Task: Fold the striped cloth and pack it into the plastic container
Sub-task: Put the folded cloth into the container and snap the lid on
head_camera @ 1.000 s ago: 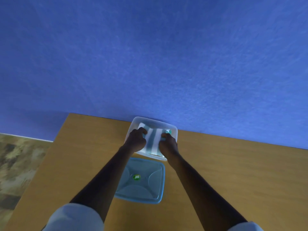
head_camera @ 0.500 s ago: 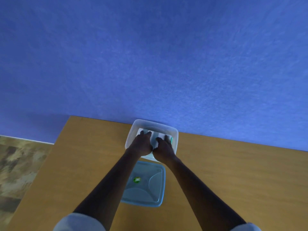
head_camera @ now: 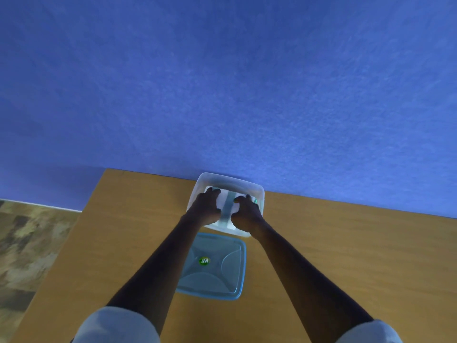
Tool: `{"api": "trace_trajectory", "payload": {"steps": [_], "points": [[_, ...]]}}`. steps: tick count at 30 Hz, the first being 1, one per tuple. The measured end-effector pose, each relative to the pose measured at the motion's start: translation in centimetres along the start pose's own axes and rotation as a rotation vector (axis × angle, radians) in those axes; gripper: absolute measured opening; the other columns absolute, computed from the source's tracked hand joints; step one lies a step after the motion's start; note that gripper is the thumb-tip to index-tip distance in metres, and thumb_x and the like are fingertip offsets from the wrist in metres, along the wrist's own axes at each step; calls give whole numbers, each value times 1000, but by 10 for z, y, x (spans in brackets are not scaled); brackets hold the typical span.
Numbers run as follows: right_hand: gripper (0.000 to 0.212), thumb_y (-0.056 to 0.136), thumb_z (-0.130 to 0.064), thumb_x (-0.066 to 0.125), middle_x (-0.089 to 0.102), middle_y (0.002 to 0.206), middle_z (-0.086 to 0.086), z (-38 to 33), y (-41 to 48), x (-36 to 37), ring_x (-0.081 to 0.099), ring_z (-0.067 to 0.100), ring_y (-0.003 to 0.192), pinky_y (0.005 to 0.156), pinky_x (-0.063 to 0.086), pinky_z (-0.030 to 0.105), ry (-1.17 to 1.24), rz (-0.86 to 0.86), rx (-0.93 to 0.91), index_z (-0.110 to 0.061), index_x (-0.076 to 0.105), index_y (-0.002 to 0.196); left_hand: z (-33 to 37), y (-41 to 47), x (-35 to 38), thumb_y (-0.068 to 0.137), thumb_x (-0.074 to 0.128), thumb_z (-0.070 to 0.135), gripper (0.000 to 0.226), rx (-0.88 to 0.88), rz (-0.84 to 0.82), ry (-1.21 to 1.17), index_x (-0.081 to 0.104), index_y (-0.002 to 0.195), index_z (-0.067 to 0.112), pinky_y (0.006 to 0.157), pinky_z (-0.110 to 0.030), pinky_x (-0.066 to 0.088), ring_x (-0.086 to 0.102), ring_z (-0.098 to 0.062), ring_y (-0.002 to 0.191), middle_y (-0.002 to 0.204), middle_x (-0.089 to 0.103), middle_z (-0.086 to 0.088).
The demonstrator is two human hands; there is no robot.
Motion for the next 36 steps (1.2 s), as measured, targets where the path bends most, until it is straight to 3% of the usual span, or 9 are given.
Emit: {"api": "trace_trajectory", "payload": {"steps": [4, 9, 13, 17, 19, 24, 29, 32, 36], "points": [[35, 88, -8, 58, 68, 125, 9, 3, -13, -33, 63, 25, 113, 83, 42, 16, 210, 262, -38, -14, 68, 121, 1, -18, -31, 91, 64, 24, 45, 40, 243, -150, 59, 136, 18, 96, -26, 45, 62, -25, 119, 129, 67, -8], [23, 84, -10, 60, 77, 90, -6, -3, -34, -60, 72, 20, 95, 88, 55, 32, 378, 333, -115, -25, 77, 82, 9, -47, -62, 90, 66, 14, 16, 129, 408, -306, 74, 103, 12, 88, -21, 51, 74, -18, 96, 106, 77, -3], [22, 85, -15, 62, 76, 81, -4, 9, -50, -58, 75, 16, 83, 88, 59, 52, 597, 285, -106, -28, 74, 72, 2, -71, -67, 88, 63, 11, 11, 106, 476, -336, 74, 90, 15, 72, 2, 39, 73, -11, 85, 91, 77, 3], [17, 80, -24, 63, 78, 80, 3, 22, -78, -39, 76, 21, 74, 80, 61, 55, 659, 287, -106, -31, 74, 70, -29, -97, -52, 89, 63, 14, 12, -22, 575, -328, 75, 89, 17, 72, -19, 40, 73, -15, 80, 81, 78, 1], [15, 85, -20, 65, 77, 76, 2, 31, -91, -26, 76, 21, 72, 77, 61, 52, 592, 310, -111, -25, 73, 73, -49, -108, -37, 90, 63, 15, 12, -116, 622, -314, 75, 89, 16, 70, -21, 36, 73, -21, 82, 81, 78, -1], [15, 88, -22, 69, 75, 74, 4, 59, -118, 12, 72, 28, 77, 73, 52, 32, 365, 471, -23, -10, 72, 80, -94, -125, 11, 90, 61, 16, 21, -357, 547, -326, 70, 105, 5, 90, -34, 46, 67, -33, 104, 105, 74, -14], [22, 86, -21, 66, 73, 99, 15, 83, -116, 55, 65, 36, 104, 82, 47, 33, 276, 278, 176, -2, 69, 97, -116, -137, 55, 89, 62, 22, 42, -533, 369, -400, 59, 125, 1, 102, -40, 43, 58, -37, 120, 122, 65, -22], [21, 79, -19, 60, 65, 78, 13, 86, -113, 69, 66, 39, 94, 69, 44, 34, 301, 190, 276, -1, 68, 83, -115, -139, 63, 89, 61, 23, 37, -549, 353, -410, 62, 120, 2, 99, -39, 44, 59, -36, 118, 119, 67, -21], [10, 75, -13, 58, 55, 68, 7, 85, -116, 76, 55, 32, 76, 63, 41, 32, 406, 173, 352, -6, 64, 70, -116, -142, 66, 91, 57, 24, 25, -565, 348, -396, 69, 102, 4, 91, -39, 47, 64, -37, 109, 109, 71, -20]]}}
Point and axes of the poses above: each hand's wrist, its own y-axis towards the middle knuckle, its own x-axis out of the palm, z = x × y, the point moved 5 cm from there along y, towards the middle knuckle
